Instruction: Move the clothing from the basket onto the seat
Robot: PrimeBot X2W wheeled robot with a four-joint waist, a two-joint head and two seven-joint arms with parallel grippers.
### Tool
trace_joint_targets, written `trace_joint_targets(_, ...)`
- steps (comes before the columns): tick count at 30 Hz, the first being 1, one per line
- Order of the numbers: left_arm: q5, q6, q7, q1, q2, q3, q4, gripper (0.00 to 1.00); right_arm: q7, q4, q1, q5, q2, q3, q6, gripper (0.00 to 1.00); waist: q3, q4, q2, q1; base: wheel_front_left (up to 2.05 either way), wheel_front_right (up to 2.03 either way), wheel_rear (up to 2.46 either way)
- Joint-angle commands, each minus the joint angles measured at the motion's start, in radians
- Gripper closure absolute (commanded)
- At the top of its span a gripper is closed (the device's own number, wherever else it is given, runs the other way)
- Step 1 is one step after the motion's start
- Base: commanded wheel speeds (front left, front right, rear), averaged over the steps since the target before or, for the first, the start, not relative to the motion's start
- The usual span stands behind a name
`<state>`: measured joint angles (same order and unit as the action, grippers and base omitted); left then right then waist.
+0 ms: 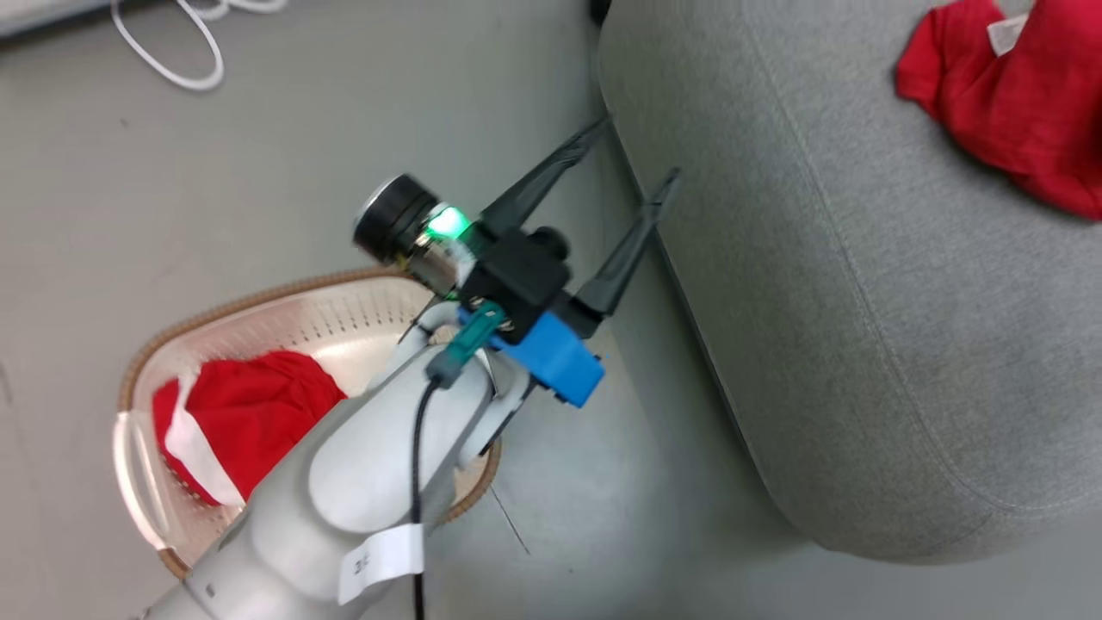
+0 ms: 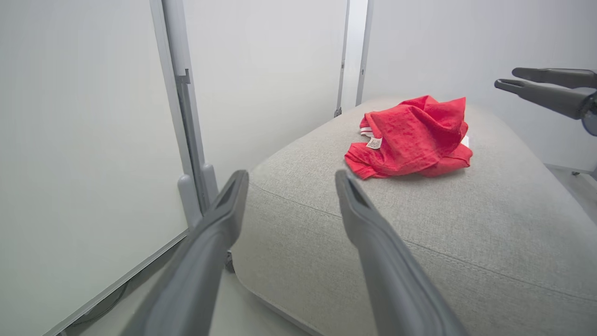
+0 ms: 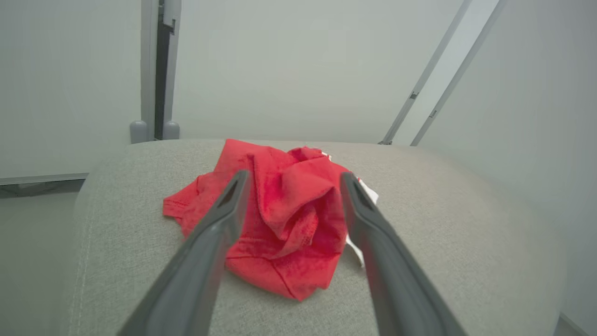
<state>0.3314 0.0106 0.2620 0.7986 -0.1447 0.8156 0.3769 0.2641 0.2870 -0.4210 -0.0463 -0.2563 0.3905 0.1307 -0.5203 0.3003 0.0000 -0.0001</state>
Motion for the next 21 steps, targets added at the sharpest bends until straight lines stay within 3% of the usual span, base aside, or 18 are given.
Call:
trace_joint_targets(1, -0.011, -0.010, 0.004, -0.038, -0.007, -0.035, -0.021, 0.00, 0.000, -0.028, 0.030, -0.002, 0.005, -0.027, 0.000, 0.00, 0.078, -0.027, 0.0000, 0.0001, 0.00, 0.00, 0.00)
trace_joint_targets(9, -0.048, -0.028, 0.004, -0.174, -0.009, -0.199, -0.100, 0.00, 0.001, -0.104, 0.072, -0.011, 0.004, -0.176, 0.000, 0.00, 0.183, -0.102, 0.0000, 0.0001, 0.00, 0.00, 0.00)
trace_joint_targets(21, -0.106, -0.009, 0.003, -0.401, 0.011, -0.453, -0.151, 0.00, 0.001, -0.175, 0.145, -0.017, 0.037, -0.362, 0.000, 0.00, 0.328, -0.237, 0.0000, 0.0001, 0.00, 0.00, 0.00)
